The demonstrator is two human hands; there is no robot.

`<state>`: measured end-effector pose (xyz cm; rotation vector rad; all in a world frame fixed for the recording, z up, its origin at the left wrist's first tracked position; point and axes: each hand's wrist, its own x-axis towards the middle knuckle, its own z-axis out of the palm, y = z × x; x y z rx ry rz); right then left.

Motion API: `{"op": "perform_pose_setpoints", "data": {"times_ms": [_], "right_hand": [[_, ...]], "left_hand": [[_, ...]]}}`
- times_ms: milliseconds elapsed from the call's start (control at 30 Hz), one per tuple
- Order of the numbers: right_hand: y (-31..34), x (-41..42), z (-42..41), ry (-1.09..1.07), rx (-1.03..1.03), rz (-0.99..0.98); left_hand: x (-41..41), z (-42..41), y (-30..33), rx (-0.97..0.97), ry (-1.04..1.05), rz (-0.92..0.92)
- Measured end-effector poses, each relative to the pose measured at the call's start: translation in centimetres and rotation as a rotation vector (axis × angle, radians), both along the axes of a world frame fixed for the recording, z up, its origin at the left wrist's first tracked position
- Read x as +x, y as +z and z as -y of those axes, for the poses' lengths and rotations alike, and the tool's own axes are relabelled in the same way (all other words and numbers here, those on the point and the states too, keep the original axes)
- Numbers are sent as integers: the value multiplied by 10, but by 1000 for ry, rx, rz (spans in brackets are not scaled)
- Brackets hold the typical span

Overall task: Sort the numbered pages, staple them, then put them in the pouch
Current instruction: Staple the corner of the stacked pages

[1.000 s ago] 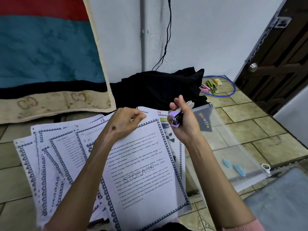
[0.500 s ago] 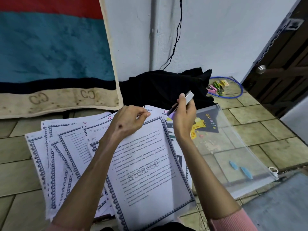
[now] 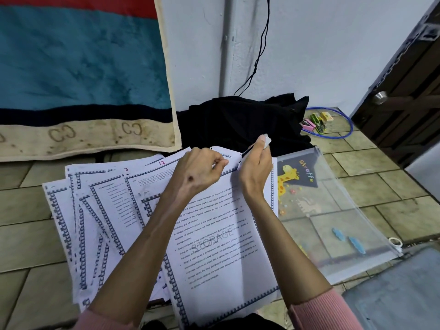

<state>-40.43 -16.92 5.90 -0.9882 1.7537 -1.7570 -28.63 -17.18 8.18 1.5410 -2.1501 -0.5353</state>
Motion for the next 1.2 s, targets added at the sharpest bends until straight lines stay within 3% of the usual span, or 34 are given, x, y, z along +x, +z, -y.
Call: {"op": "perform_pose_setpoints", "data": {"times_ms": [133, 567, 700, 767, 800, 867, 933, 1000, 1067, 1100, 1133, 1200], "right_hand": [[2, 1, 6, -20, 27, 48], [-5, 1, 16, 5, -2, -79], [-3, -9, 21, 263, 1, 173], [-8, -22, 26, 245, 1, 184], [-16, -31, 27, 214, 57, 33], [-46, -46, 26, 223, 272, -471], [-76, -49, 18, 352, 522, -861], [-92, -42, 10, 495, 688, -1158], [-95, -37, 5, 515, 646, -1253], [-87, -37, 2, 481, 572, -1148], [-78, -40, -2, 452, 481, -899], [-59, -52, -13, 516, 362, -241]], "left_hand": [[-1, -2, 0, -9, -9, -6], [2, -2, -3, 13, -46, -73], [11, 2, -4, 23, -28, -76], [20, 7, -4, 31, -11, -87], [23, 9, -5, 34, -5, -93], [29, 11, -4, 34, 10, -97], [30, 11, -5, 31, 17, -93], [29, 12, -6, 37, 20, -87], [28, 15, -9, 53, 30, -65], [29, 17, -11, 63, 37, -48], [29, 19, -13, 69, 44, -35], [31, 24, -16, 86, 63, -35]]}}
